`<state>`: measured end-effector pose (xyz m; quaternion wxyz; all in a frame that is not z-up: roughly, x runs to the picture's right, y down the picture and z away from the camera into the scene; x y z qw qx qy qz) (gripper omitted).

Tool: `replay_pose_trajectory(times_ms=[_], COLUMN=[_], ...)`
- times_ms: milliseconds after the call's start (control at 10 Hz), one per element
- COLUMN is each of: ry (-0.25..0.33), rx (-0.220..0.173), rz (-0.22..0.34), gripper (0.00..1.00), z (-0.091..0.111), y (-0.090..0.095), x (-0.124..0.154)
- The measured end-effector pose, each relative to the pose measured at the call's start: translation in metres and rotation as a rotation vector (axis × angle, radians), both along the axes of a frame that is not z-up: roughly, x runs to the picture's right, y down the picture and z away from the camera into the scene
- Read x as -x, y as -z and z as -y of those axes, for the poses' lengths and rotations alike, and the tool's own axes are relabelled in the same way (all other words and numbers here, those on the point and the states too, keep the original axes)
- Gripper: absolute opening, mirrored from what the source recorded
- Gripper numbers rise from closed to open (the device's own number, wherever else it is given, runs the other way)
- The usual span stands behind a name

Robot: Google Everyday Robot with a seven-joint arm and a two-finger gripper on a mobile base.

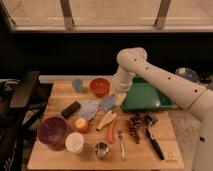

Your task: Place sponge in red bowl

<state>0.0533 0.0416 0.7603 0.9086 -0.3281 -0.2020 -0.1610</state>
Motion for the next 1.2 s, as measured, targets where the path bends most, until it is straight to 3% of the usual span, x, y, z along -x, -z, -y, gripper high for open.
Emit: replay_pose_trajectory(times_ms=[500,600,700,900,1200], ry=[-0.024,-0.084,-0.154,-0.199,-0.205], rx=[-0.004,-0.041,-0.119,-0.202,-0.215], rz=[-0.016,-0.019,-0.007,0.011,-0.003], gripper=[0.0,0.0,0.0,0.0,0.0], z=[0.006,0.016,0.031,0.057,0.1], y=[-0.003,-0.003,-0.005,-0.015,-0.05], x=[-0.005,-0.012,-0.02,-0.014,0.0])
